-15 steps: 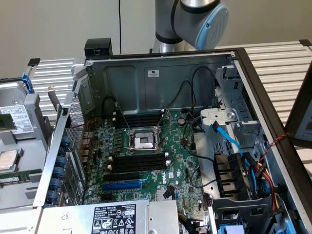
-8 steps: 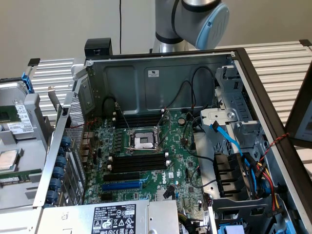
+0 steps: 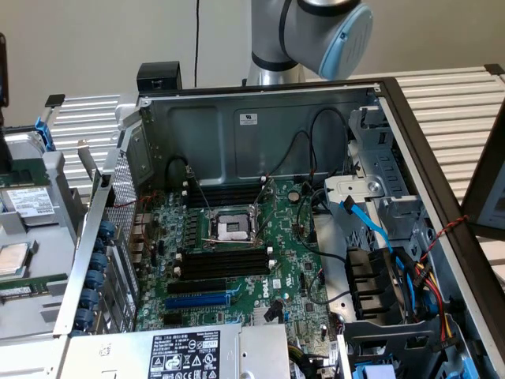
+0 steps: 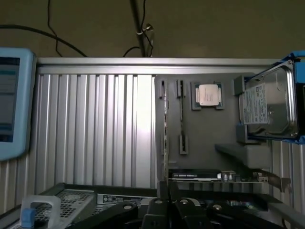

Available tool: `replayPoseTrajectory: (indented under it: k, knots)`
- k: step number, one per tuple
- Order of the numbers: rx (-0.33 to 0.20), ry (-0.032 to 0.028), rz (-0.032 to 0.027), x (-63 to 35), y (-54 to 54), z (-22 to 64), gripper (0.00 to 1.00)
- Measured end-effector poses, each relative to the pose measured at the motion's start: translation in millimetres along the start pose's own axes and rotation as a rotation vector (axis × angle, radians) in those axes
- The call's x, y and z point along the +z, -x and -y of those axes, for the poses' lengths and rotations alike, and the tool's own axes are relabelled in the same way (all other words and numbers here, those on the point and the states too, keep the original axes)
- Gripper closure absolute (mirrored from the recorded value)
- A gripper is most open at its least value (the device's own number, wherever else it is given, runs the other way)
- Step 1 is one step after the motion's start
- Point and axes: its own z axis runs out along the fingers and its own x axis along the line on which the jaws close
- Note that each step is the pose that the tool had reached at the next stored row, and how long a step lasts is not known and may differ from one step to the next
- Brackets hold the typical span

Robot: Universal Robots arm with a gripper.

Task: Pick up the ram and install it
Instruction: 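Pick up the ram and move it above insertion slot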

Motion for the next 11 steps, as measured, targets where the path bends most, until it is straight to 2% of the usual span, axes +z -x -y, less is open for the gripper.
replayPoseTrajectory:
  k: [7, 11]
  knots:
    - [-0.001, 0.0001, 0.0135, -2.4, 0.0, 31.8, 0.88]
    - [-0.001, 0.0001, 0.0184, -3.7, -0.1, 50.0, 0.88]
